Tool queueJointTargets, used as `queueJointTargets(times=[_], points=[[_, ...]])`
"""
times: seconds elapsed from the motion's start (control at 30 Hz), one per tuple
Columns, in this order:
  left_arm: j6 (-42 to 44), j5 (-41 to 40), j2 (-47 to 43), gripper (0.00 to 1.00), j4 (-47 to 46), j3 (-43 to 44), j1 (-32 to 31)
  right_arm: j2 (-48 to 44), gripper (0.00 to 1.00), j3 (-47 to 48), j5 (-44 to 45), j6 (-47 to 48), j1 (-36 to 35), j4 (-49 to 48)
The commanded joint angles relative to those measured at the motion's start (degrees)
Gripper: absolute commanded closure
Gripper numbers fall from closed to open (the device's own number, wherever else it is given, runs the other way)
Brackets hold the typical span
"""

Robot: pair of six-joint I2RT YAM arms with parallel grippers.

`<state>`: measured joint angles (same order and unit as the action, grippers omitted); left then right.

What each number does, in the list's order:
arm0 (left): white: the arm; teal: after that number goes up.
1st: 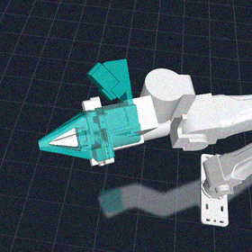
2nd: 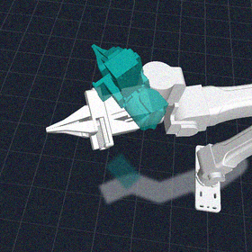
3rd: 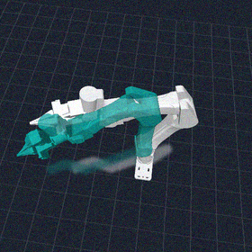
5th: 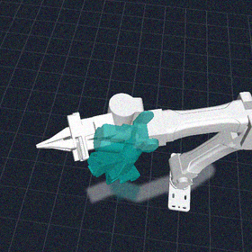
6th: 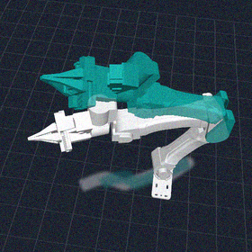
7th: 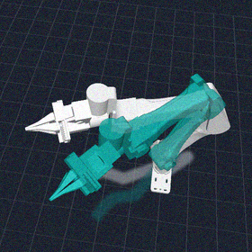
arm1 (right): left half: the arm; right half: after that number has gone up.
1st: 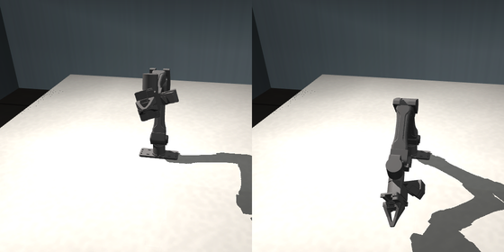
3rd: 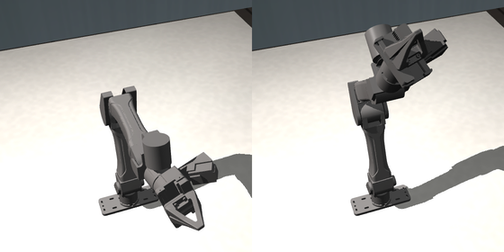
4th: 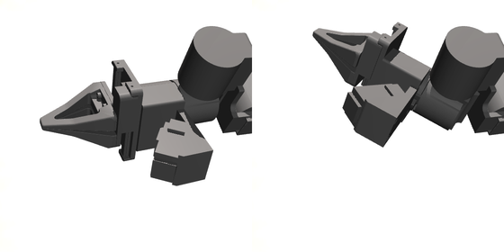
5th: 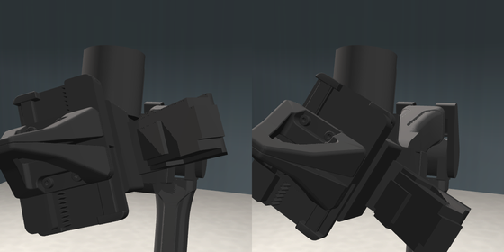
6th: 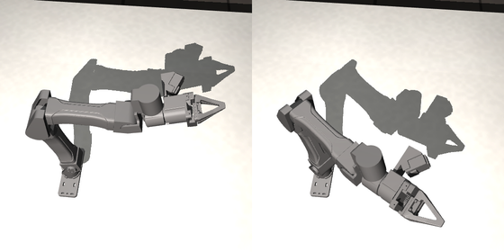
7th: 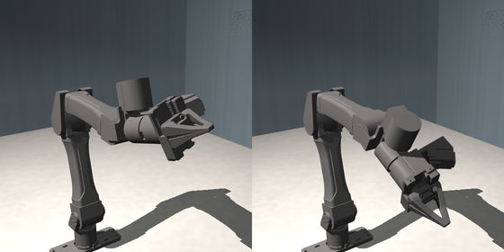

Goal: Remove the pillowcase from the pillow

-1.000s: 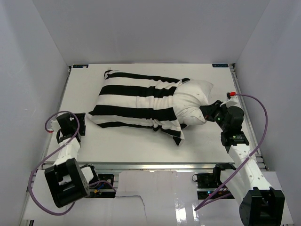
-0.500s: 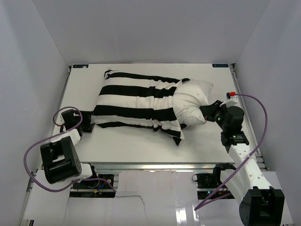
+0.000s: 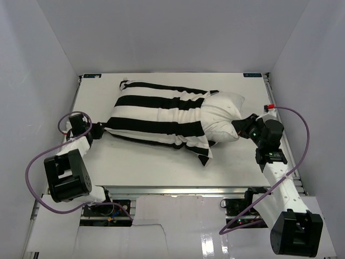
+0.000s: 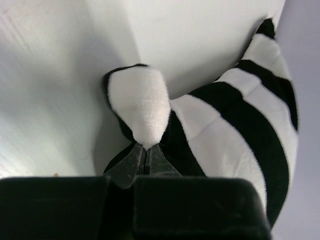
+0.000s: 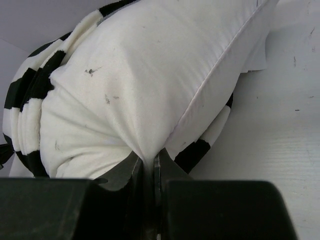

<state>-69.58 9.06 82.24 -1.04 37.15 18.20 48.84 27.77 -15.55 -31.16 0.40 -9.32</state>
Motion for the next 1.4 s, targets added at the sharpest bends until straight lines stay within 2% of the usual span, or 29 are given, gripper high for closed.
queueJointTargets(times=[0.0,0.17,0.33,0.43,0.53,0.8,0.9,0.93,0.97,1.0,1.03,1.1,1.17,1.2,1.27,1.37], points=[[-0.03,-6.41,-3.22,1.0,7.88,7.49,1.4,-0.41,0.92,6.59,-0.62,-1.1,4.25,-4.04],[0.41,-14.41,-6.29,1.0,16.14,14.08,5.53,-1.9,0.92,7.83,-1.93,0.48,10.92,-0.79],[-1.17,-16.87,-10.16,1.0,19.23,15.32,10.1,-0.06,0.92,8.27,-6.68,0.04,16.55,-0.7],[-1.61,-21.09,-12.18,1.0,20.46,16.2,10.98,1.34,0.92,7.92,-9.84,0.39,21.02,-0.7],[-1.0,-21.98,-11.84,1.0,20.9,18.21,12.03,2.05,0.92,7.83,-12.39,0.57,24.98,-0.78],[6.2,-28.39,-4.37,1.0,26.43,26.92,14.32,2.31,0.92,7.91,-14.95,0.31,28.42,-0.79],[7.0,-27.44,-5.24,1.0,25.39,26.14,16.43,2.31,0.92,7.56,-16.17,-0.04,28.42,-1.48],[9.61,-24.64,-6.03,1.0,23.9,25.61,16.61,2.31,0.92,7.21,-19.31,-0.31,28.42,-4.01],[12.16,-21.57,-7.51,0.82,19.63,25.17,16.61,2.57,0.92,6.78,-21.95,-0.74,28.42,-5.6],[15.15,-17.1,-7.96,0.69,17.41,25.34,16.61,3.19,0.92,6.6,-25.37,-1.88,28.25,-7.27],[20.92,-5.05,-8.14,0.5,15.47,25.95,16.35,4.85,0.92,6.42,-31.06,-2.5,26.68,-11.2],[25.79,5.05,-7.45,0.43,14.48,30.06,15.12,6.09,0.92,6.51,-32.7,-2.33,23.69,-13.26],[32.36,11.04,-7.0,0.38,16.84,32.89,8.81,7.32,0.92,7.38,-33.05,0.12,16.76,-13.62],[34.75,10.2,-6.92,0.33,18.08,35.6,1.91,7.93,0.92,8.87,-33.49,1.44,14.3,-13.1],[40.13,7.29,-6.74,0.29,21.07,38.08,-4.89,9.52,0.92,9.58,-36.12,3.64,7.18,-13.96],[40.75,12.28,-5.07,0.26,20.9,40.28,-14.92,10.14,0.92,8.45,-39.72,4.87,0.93,-18.27]])
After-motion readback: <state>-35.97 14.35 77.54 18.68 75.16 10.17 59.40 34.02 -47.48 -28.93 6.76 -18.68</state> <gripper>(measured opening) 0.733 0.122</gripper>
